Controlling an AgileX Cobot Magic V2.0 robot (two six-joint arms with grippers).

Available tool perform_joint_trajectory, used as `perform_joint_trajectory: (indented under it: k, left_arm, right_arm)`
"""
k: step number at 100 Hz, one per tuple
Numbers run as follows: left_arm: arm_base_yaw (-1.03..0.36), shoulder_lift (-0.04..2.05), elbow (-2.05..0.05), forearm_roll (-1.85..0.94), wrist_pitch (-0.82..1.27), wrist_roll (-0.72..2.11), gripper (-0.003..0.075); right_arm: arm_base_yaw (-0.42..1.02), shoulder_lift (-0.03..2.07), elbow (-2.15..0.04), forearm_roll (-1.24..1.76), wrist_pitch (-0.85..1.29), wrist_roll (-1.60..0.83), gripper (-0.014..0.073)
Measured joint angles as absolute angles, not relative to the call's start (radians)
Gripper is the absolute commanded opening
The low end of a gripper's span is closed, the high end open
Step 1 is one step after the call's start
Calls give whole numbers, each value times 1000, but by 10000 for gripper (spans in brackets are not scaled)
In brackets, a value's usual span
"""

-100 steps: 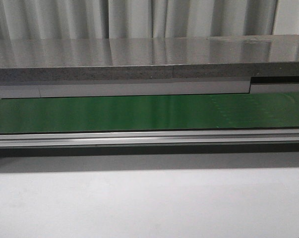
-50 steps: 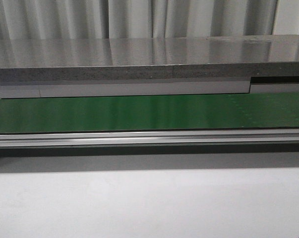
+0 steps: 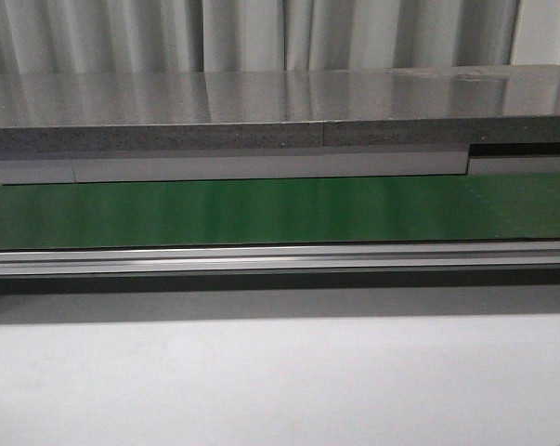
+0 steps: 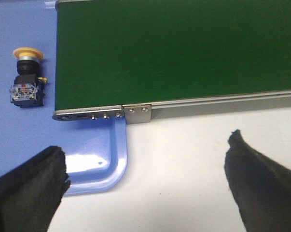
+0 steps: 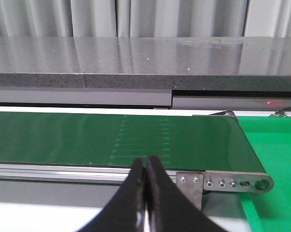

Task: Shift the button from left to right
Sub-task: 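Move the left gripper down over the yellow push-button in the blue tray, then close the left gripper around the yellow push-button's body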

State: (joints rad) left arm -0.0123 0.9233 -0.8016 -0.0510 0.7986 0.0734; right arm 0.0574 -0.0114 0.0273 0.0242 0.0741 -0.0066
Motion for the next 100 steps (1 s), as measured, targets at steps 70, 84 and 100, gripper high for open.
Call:
perform_joint_trajectory:
  k: [70, 84, 100]
  left_arm:
    - [341, 1399, -1177, -17, 797, 133, 641]
    - [364, 1526, -1254, -17, 795, 133, 641]
    - [364, 1638, -1305, -26, 795, 141, 641]
  right_arm:
    - [57, -11, 27, 24, 74, -7, -68]
    - [57, -11, 27, 24, 74, -7, -68]
    - [57, -11, 27, 24, 74, 0, -68]
